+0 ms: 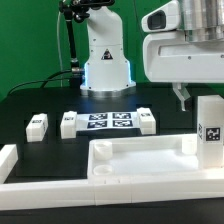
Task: Assemble desk
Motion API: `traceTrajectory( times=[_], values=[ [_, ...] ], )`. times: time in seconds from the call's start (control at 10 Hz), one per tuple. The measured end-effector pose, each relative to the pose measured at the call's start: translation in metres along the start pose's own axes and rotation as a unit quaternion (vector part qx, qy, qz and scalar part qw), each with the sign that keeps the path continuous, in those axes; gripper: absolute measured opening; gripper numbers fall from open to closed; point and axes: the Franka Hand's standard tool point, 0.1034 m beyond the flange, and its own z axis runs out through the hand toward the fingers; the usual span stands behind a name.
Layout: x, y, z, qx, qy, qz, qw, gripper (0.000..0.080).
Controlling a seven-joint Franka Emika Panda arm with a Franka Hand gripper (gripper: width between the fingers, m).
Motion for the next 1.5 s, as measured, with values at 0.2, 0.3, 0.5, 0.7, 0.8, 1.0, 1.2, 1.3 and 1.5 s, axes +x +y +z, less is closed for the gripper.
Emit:
traceTrajectory(
  times=[0.2, 0.3, 0.5, 0.7, 0.8, 1.0, 1.2, 1.3, 1.5],
  values=[
    [0.0016, 0.0028, 0.0051, -0.008, 0.002, -0.17, 0.985, 0.0649],
    [0.0026, 0.0027, 0.0065, -0.008, 0.005, -0.229, 0.973, 0.0649],
    [0.0036, 0.0035, 0.0077, -0.006, 0.011, -0.23, 0.973, 0.064],
    [0.0035, 0.0033, 0.0078, -0.006, 0.011, -0.206, 0.978, 0.0471],
    [0.0034, 0.0032, 0.0079, -0.005, 0.011, -0.173, 0.985, 0.0283],
    [0.0032, 0.0031, 0.008, -0.004, 0.012, -0.098, 0.995, 0.0288],
    [0.0031, 0.0024, 0.0078, -0.002, 0.012, 0.016, 1.0, 0.0288],
    [0.004, 0.0025, 0.0069, 0.0, 0.012, 0.07, 0.997, 0.0288],
    [0.0048, 0.0047, 0.0082, 0.008, 0.015, 0.165, 0.986, 0.0288]
  ],
)
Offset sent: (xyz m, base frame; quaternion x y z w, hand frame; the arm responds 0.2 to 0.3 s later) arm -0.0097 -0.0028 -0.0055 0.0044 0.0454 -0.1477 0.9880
